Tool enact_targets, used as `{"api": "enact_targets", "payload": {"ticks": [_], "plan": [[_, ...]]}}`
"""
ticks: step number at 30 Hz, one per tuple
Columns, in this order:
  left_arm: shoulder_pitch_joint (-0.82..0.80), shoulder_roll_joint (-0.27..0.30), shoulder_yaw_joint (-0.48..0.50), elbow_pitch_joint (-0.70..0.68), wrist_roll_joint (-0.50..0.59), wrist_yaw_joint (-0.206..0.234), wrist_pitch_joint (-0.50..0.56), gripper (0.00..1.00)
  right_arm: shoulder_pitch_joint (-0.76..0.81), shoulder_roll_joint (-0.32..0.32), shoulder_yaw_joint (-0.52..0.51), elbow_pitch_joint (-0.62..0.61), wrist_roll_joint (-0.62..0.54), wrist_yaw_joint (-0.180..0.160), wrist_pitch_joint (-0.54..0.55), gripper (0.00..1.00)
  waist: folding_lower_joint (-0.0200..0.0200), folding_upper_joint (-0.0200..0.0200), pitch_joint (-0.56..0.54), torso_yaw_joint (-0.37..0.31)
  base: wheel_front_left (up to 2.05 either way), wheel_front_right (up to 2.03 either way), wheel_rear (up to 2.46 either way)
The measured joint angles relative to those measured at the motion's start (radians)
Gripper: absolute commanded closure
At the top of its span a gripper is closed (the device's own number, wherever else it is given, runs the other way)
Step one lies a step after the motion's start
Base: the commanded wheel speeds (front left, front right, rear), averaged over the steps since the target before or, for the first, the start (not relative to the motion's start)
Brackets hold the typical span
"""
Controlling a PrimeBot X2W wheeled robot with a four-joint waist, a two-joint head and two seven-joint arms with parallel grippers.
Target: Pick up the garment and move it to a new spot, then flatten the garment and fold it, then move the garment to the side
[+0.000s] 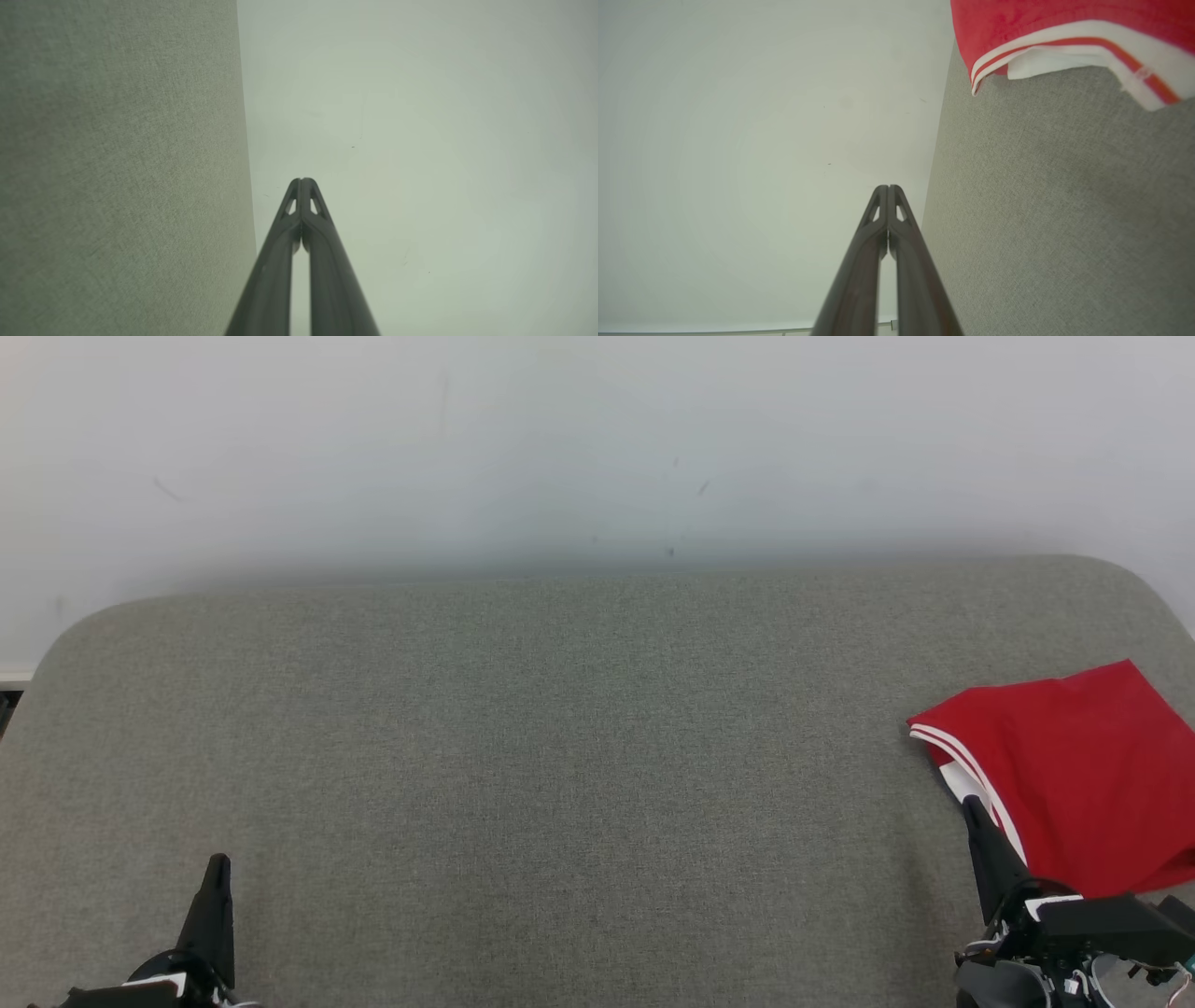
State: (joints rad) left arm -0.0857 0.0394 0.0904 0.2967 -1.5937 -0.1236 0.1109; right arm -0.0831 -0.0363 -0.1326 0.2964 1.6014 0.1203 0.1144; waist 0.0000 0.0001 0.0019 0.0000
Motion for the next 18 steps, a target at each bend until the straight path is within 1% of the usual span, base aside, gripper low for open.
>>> {"api": "enact_targets", "payload": {"ticks": [18], "plan": [[0.0, 0.0, 0.0, 0.0, 0.0, 0.0, 0.0, 1.0, 0.0, 0.0, 0.0, 0.0, 0.0, 0.0, 0.0, 1.0, 0.0, 0.0, 0.0, 0.0, 0.0, 0.0, 0.0]]}}
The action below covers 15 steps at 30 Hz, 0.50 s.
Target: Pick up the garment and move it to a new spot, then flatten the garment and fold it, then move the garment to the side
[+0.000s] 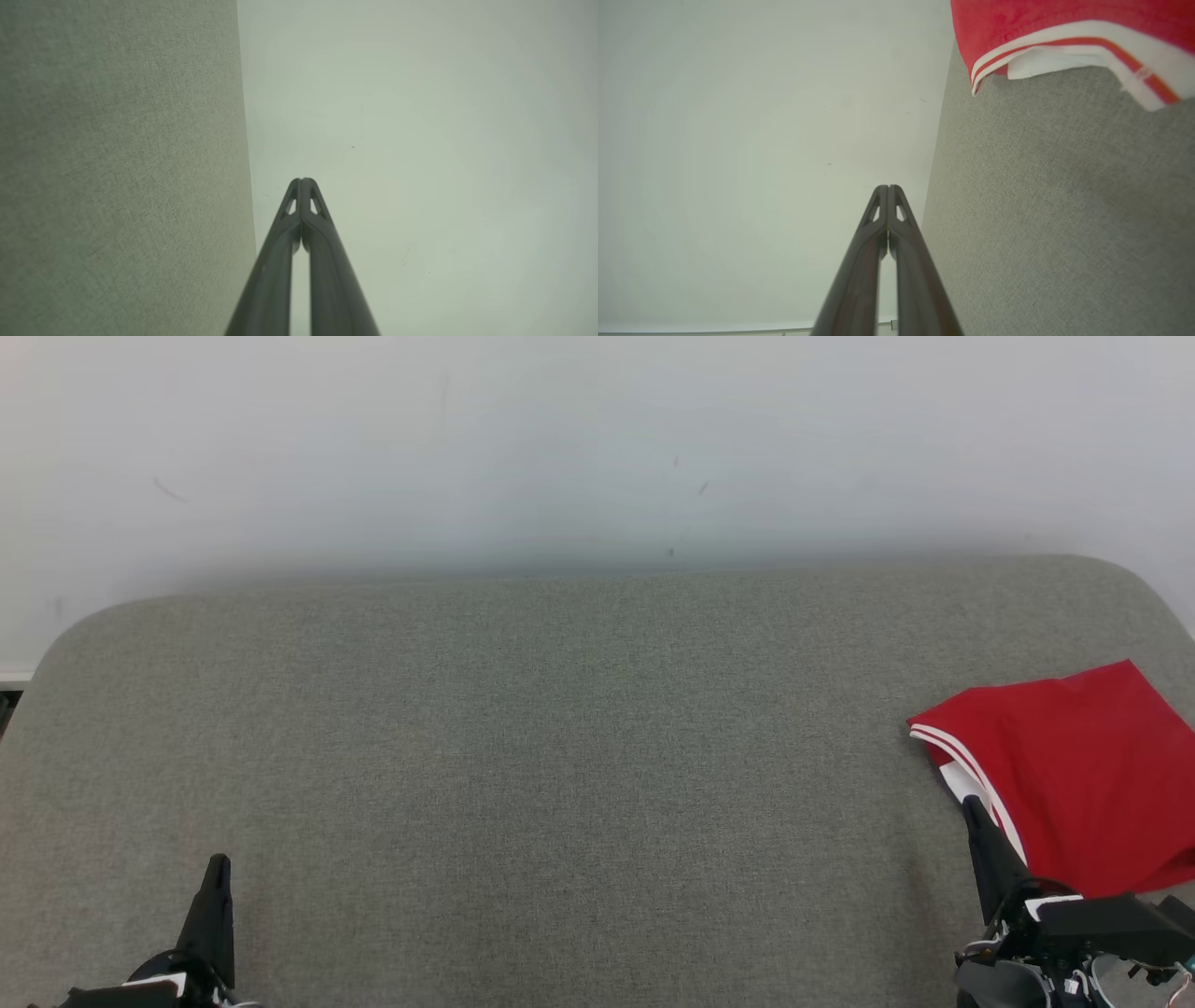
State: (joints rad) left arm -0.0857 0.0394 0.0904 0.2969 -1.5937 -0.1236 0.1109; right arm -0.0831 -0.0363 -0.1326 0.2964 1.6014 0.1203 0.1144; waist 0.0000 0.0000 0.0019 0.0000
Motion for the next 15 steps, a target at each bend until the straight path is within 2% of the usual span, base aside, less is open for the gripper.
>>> {"api": "enact_targets", "payload": {"ticks": [15], "plan": [[0.0, 0.0, 0.0, 0.0, 0.0, 0.0, 0.0, 1.0, 0.0, 0.0, 0.0, 0.0, 0.0, 0.0, 0.0, 1.0, 0.0, 0.0, 0.0, 0.0, 0.0, 0.0, 0.0]]}}
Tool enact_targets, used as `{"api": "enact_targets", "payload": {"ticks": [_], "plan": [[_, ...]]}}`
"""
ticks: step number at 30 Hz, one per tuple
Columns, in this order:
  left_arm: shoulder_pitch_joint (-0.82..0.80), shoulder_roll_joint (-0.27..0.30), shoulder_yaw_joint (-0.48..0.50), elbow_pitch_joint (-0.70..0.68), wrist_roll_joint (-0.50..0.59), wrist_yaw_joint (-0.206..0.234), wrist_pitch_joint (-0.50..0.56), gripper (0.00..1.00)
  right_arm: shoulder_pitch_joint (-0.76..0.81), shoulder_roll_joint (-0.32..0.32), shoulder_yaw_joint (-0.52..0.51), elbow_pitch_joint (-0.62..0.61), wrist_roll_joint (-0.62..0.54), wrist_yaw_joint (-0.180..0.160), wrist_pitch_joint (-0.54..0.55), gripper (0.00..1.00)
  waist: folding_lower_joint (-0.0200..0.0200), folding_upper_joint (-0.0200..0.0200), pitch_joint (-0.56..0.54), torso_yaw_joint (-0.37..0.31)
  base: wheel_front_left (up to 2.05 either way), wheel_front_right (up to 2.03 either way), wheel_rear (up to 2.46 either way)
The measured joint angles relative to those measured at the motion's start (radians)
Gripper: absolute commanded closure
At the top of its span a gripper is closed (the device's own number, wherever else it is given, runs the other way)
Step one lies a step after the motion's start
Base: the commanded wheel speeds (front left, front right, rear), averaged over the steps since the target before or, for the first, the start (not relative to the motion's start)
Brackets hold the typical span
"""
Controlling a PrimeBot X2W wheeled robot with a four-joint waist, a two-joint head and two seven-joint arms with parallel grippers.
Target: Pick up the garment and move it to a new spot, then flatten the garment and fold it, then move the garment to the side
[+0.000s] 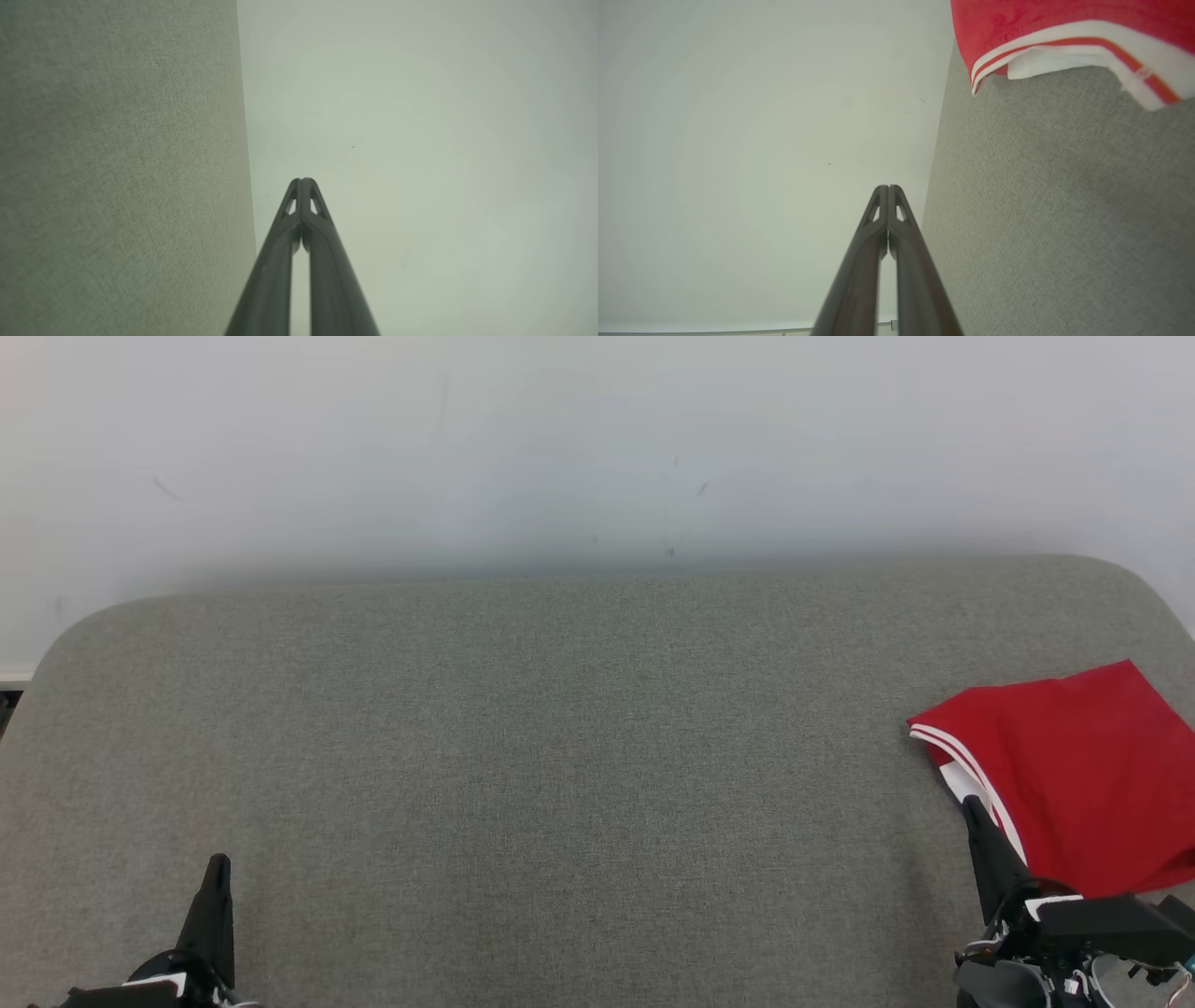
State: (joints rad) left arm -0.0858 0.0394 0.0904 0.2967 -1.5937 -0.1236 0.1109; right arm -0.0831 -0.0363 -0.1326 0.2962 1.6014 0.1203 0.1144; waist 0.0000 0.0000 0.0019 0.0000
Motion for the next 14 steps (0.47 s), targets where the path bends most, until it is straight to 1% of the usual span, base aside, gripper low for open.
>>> {"api": "enact_targets", "payload": {"ticks": [14], "plan": [[0.0, 0.0, 0.0, 0.0, 0.0, 0.0, 0.0, 1.0, 0.0, 0.0, 0.0, 0.0, 0.0, 0.0, 0.0, 1.0, 0.0, 0.0, 0.0, 0.0, 0.0, 0.0, 0.0]]}}
